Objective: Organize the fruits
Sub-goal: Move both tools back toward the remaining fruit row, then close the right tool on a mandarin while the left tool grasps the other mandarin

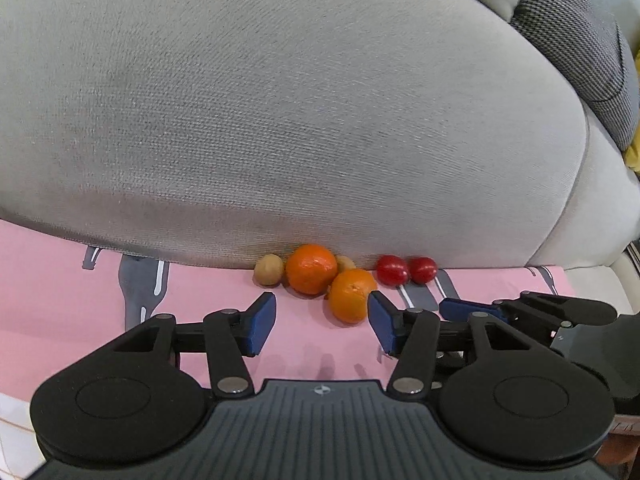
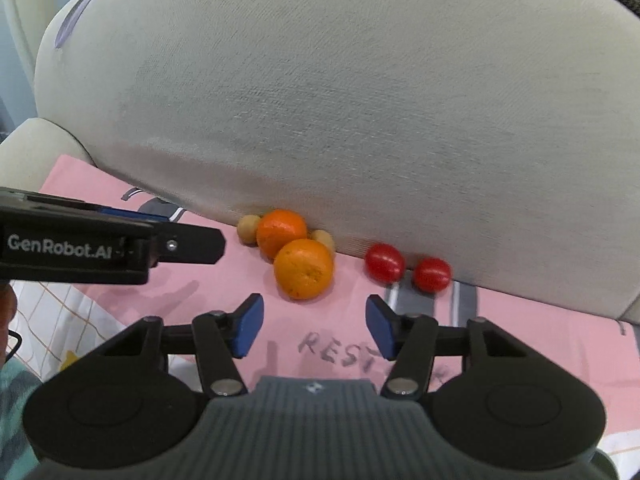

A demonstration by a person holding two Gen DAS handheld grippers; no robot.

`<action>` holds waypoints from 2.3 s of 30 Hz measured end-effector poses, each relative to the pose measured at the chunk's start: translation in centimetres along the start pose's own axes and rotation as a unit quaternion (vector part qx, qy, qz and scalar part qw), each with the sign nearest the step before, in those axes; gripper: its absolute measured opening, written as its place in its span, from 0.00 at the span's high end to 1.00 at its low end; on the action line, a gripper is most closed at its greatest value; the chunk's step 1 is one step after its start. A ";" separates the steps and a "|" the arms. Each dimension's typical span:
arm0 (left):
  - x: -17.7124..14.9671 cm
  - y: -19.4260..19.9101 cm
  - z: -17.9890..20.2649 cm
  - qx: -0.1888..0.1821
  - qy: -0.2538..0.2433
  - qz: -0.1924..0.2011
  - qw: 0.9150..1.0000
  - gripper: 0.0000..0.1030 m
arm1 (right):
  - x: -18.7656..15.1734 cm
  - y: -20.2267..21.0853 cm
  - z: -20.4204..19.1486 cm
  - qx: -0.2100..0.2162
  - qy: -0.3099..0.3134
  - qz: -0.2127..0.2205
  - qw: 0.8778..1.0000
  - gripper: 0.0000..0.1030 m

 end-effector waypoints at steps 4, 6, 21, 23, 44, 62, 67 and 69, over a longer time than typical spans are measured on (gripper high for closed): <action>0.3 -1.1 -0.6 -0.002 0.007 -0.007 1.000 0.44 | 0.6 -1.7 0.1 0.004 -0.001 -0.006 1.000 0.47; 0.3 -1.5 -0.8 -0.003 0.007 -0.008 1.000 0.45 | 0.9 -2.4 0.3 0.002 -0.004 -0.008 1.000 0.47; 1.0 -4.7 -0.5 -0.014 0.013 -0.024 1.000 0.47 | 1.7 -6.2 1.9 0.023 -0.037 -0.028 0.999 0.58; 1.0 -4.9 -0.2 -0.017 0.013 -0.025 0.999 0.47 | 1.6 -6.3 1.7 0.022 -0.034 -0.027 0.999 0.58; 1.1 -9.1 3.5 0.060 -0.027 -0.021 0.998 0.52 | -0.2 -2.7 3.3 -0.001 -0.036 -0.036 0.999 0.58; 0.6 -7.6 4.7 0.069 -0.041 -0.016 0.997 0.55 | -0.2 -1.6 3.0 0.008 -0.027 -0.021 0.999 0.59; 0.2 -4.5 4.5 0.058 -0.039 -0.012 0.997 0.55 | -0.3 0.2 2.5 0.013 -0.018 -0.009 1.000 0.59; 0.0 -3.1 4.4 0.058 -0.039 -0.007 0.998 0.55 | -0.5 1.2 2.2 0.017 -0.016 -0.004 1.000 0.59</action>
Point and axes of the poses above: each gripper's, at about its wrist camera, not at the fingertips, and y roughly against the way its jaws point, z to its right, x to its top, the point moved 2 cm from there along -y, roughly the way its jaws point, and after that the axes turned 13 degrees about x, right-handed, at the moved point
